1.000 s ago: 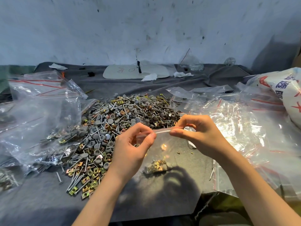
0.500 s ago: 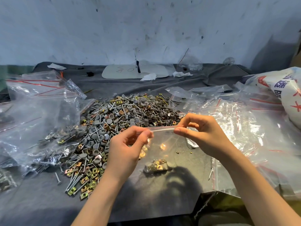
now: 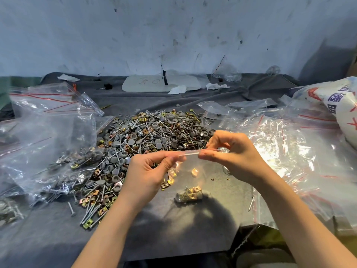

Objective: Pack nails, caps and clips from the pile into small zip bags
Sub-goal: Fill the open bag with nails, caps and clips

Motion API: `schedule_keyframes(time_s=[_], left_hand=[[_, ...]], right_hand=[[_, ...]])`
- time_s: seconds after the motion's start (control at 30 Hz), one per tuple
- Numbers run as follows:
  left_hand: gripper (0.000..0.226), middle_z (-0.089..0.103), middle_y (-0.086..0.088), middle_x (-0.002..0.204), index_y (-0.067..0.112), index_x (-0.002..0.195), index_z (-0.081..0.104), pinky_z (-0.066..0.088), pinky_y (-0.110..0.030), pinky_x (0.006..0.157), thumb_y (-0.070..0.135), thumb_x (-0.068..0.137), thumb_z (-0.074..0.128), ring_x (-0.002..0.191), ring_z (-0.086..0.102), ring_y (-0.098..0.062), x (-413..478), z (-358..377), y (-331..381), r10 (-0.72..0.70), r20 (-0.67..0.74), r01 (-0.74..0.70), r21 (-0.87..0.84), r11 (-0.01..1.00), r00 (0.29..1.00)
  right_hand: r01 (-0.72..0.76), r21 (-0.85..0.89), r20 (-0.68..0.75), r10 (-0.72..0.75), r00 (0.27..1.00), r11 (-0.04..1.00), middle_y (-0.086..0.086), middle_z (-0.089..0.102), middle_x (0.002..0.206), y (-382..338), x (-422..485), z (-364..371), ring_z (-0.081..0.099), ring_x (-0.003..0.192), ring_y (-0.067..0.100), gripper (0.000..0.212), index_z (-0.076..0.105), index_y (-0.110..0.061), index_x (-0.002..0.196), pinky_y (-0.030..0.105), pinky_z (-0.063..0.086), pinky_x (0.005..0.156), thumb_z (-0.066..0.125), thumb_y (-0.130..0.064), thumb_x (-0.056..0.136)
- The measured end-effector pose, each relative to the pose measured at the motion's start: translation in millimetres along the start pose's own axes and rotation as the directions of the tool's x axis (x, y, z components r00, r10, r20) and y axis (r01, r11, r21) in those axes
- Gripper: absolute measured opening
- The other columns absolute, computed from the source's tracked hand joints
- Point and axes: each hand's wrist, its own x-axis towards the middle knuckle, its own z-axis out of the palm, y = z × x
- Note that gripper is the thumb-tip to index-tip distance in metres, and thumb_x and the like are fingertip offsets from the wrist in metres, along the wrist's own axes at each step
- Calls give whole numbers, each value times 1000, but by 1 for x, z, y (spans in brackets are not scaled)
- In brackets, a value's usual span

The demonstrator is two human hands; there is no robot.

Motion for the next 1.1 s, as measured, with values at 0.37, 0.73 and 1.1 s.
schedule_keyframes(time_s=[0.37, 0.73, 1.1], left_hand=[[80, 65, 30, 113, 42, 138, 47, 45, -14, 96, 37, 65, 79, 106, 60, 7, -9, 17, -25, -147, 312, 122, 99, 988, 939], [53, 72, 8, 80, 44, 126, 52, 54, -18, 70, 9, 90, 66, 72, 65, 2, -16, 32, -46, -145, 68, 137, 107, 985, 987], [66, 73, 1, 112, 35, 134, 50, 55, -35, 88, -3, 84, 69, 101, 70, -20, -24, 38, -48, -282, 38, 284, -176, 943, 959]], right_hand=[[-142, 252, -96, 171, 981, 957, -12, 63, 61, 20, -9, 11, 53, 53, -3, 24, 62, -14, 74, 8, 39, 50, 77, -30, 65], [-372, 247, 142, 346, 927, 895, 0, 70, 106, 59, -48, 45, 68, 92, 12, 49, 63, -29, 114, 26, 53, 84, 82, -16, 71], [-339, 350, -34, 373, 927, 873, 3, 71, 81, 54, -52, 56, 64, 76, 11, 14, 67, -13, 92, 23, 52, 73, 73, -13, 79]])
